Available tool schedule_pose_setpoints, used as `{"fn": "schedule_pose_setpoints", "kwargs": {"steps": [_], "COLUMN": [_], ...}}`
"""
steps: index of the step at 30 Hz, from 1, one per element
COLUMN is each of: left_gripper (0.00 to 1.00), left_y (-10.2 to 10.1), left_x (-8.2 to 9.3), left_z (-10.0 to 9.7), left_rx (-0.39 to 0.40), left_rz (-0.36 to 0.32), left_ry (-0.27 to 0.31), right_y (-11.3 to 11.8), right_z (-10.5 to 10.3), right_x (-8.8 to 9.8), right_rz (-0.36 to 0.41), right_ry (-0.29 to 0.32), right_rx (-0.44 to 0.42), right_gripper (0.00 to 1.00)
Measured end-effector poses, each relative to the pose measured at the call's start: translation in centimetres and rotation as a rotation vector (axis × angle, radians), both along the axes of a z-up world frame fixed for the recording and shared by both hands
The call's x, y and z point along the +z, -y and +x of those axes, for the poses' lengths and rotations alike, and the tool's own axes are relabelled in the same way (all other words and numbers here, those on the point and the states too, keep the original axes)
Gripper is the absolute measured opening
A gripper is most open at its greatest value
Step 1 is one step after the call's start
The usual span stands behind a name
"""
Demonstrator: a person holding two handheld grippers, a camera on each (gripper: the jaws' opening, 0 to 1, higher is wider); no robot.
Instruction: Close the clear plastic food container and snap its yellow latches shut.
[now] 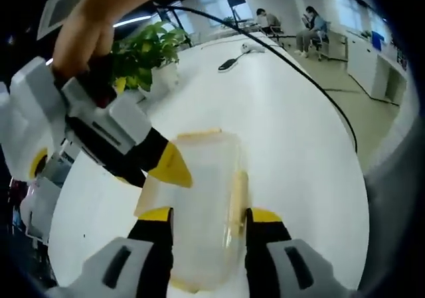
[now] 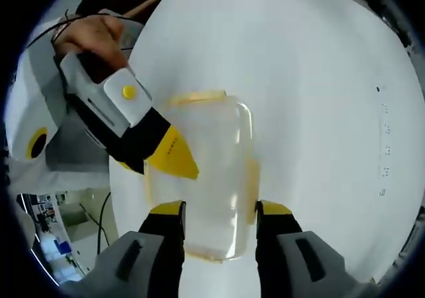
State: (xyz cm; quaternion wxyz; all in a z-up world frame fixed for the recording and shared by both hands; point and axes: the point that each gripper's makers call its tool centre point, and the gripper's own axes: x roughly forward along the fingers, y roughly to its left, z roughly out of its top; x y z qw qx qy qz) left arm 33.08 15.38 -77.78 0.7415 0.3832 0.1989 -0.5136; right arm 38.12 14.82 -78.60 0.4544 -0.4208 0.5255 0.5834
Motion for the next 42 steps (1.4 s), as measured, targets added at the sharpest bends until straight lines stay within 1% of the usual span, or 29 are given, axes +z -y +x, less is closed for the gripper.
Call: {"fn": "schedule_pose_setpoints", "kwargs": {"steps": [1,3,6,7,8,9,11,14,15,16,17,19,20,21,24,26,29,31,32,35,36,37,38,39,40,41,42], "left_gripper": [0.35,0.35,0.33,0.32,0.32,0.32,0.33,0.33,0.33,0.33,0.33,0.33,0.33,0.33,0.34,0.34,0.34,0.34,0.34,0.34,0.34,0.34,0.36,0.38,0.40,0.42,0.43], "left_y": [0.1,0.1,0.1,0.1,-0.3,-0.1,-0.3,-0.4,-0.5,-0.5,-0.4,-0.6,-0.7,-0.6,-0.6,-0.5,-0.2,-0.2,-0.2,-0.1,-0.1,0.0,-0.4,-0.8,-0.8,-0.9,-1.3], "left_x": [-0.1,0.0,-0.1,0.4,0.3,0.5,0.6,0.6,0.6,0.6,0.4,0.4,0.5,0.4,0.2,0.2,0.0,0.0,0.1,0.2,0.2,0.2,0.2,0.5,0.9,1.2,1.4], "left_z": [-0.2,-0.1,0.0,0.1,-0.1,0.0,0.1,0.1,0.0,-0.1,-0.1,0.1,0.4,0.2,0.4,0.4,0.1,0.2,0.2,0.1,0.2,-0.1,0.2,0.3,0.4,0.1,0.1], "left_rx": [-0.019,-0.003,-0.003,-0.041,-0.017,-0.034,-0.041,-0.061,-0.070,-0.078,-0.080,-0.077,-0.077,-0.078,-0.078,-0.082,-0.084,-0.083,-0.082,-0.079,-0.082,-0.089,-0.048,-0.032,-0.041,-0.040,-0.032], "left_rz": [0.009,0.016,0.022,0.029,0.035,0.047,0.036,0.034,0.035,0.036,0.039,0.037,0.024,0.022,0.013,0.012,0.011,0.013,0.014,0.008,0.008,0.017,0.045,0.067,0.066,0.059,0.064], "left_ry": [0.002,0.002,0.008,0.055,0.031,0.054,0.035,0.043,0.037,0.035,0.039,0.042,0.036,0.037,0.039,0.039,0.041,0.041,0.036,0.010,0.011,0.022,0.037,0.077,0.107,0.117,0.114], "right_y": [0.0,0.0,-0.1,-0.2,-0.1,-0.1,-0.2,-0.4,0.2,-0.5,-0.7,-0.7,-0.6,-0.5,-1.0,-0.9,-0.7,-0.5,-0.6,-0.6,-0.5,-0.5,-0.4,-0.4,-0.3,0.1,1.2], "right_z": [0.1,-0.2,-0.1,-0.1,-0.1,0.0,0.0,-0.1,-1.7,-1.0,-1.1,-1.2,-1.3,-1.4,-0.5,-0.6,-0.4,-0.5,-0.6,-0.3,-0.6,-0.4,-0.5,-0.3,0.0,-0.2,-0.9], "right_x": [0.0,0.0,0.0,0.0,0.0,0.0,0.0,0.0,0.2,-0.1,-0.1,-0.1,-0.1,-0.1,-0.2,-0.1,0.1,0.2,0.2,0.5,0.5,0.6,0.7,1.0,1.1,1.2,1.5], "right_rz": [0.007,0.013,0.013,0.019,0.026,0.034,0.040,0.044,0.014,0.040,0.045,0.028,0.013,0.003,-0.023,-0.026,-0.013,-0.005,-0.006,0.006,0.013,0.020,0.025,0.064,0.076,0.070,0.046], "right_ry": [-0.004,-0.005,-0.006,-0.016,-0.022,-0.027,-0.032,-0.052,-0.143,-0.095,-0.104,-0.110,-0.109,-0.107,-0.108,-0.104,-0.088,-0.076,-0.063,0.006,0.019,0.042,0.081,0.128,0.157,0.161,0.171], "right_rx": [-0.003,0.001,0.004,0.002,0.001,0.000,0.002,0.015,0.024,0.021,0.042,0.040,0.042,0.050,0.056,0.054,0.039,0.032,0.031,0.047,0.046,0.029,0.008,0.022,0.005,-0.030,-0.065], "right_gripper": [0.38,0.38,0.37,0.38,0.38,0.38,0.37,0.35,0.34,0.33,0.34,0.34,0.35,0.35,0.36,0.37,0.38,0.38,0.38,0.38,0.38,0.38,0.38,0.39,0.40,0.41,0.43]}}
